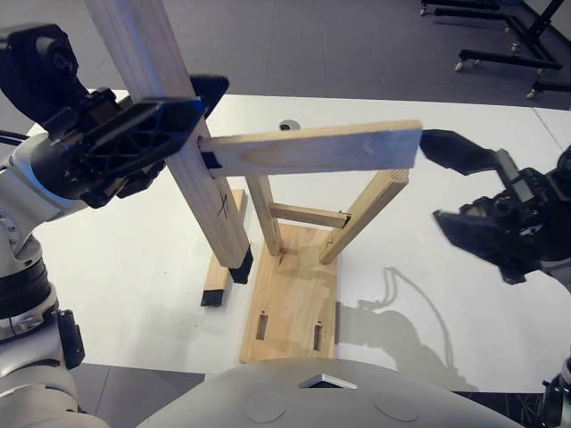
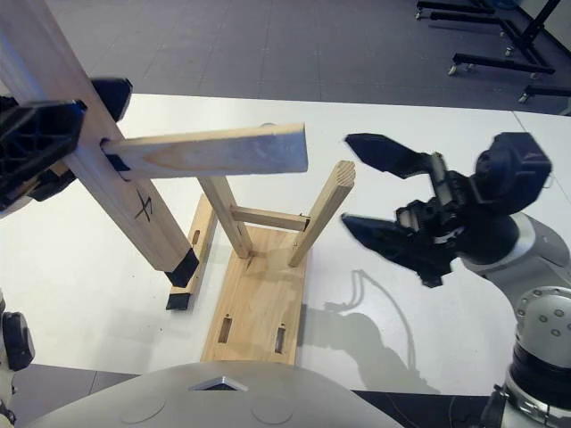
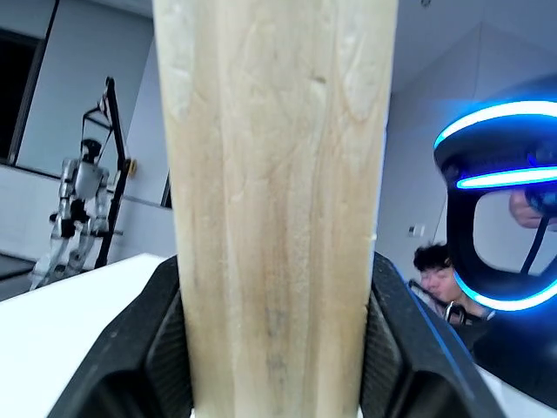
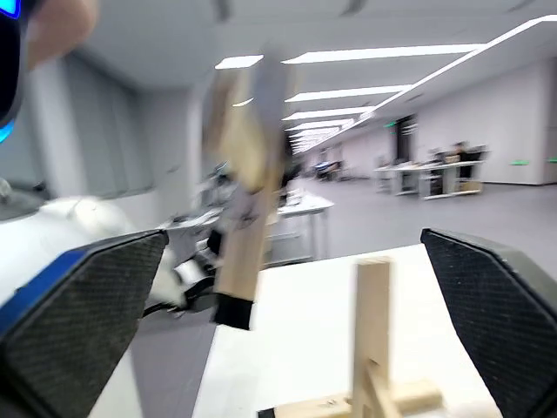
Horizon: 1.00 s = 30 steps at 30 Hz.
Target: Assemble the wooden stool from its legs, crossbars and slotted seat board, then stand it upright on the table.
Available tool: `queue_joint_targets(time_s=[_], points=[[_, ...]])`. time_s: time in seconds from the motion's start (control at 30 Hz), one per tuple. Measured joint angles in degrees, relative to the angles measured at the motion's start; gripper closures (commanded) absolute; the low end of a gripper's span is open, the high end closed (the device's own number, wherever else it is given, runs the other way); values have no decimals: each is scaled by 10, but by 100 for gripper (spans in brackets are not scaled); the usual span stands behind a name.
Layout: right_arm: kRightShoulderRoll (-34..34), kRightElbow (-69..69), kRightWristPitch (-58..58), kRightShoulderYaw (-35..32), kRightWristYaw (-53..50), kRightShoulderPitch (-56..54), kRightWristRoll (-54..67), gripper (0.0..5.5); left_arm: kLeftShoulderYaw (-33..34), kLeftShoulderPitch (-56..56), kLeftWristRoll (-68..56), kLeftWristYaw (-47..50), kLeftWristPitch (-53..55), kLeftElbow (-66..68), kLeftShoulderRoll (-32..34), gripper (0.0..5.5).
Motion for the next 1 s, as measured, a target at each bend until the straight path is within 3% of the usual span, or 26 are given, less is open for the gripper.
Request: queue_joint_targets(time_s=[0.23, 0.33, 0.5, 0.67, 0.83, 1.0], points=[[9, 14, 12, -53, 0, 43, 106, 15, 5, 85, 137, -140, -6, -50, 9, 346], [-29, 52, 46, -44, 58, 75, 40, 15, 1, 117, 175, -177, -21, -76, 2, 346], [-54, 84, 69, 53, 154, 155, -118, 15, 1, 155, 197, -200, -41, -92, -7, 346], [-48, 56, 66, 166, 184, 154, -203, 15, -24, 169, 253, -207, -61, -101, -8, 346], [-34, 75, 62, 257, 188, 81, -264, 15, -87, 193, 369, -198, -129, -150, -44, 346], [22, 157, 54, 298, 148, -19, -313, 15, -135, 219, 442, -187, -195, -176, -89, 346]])
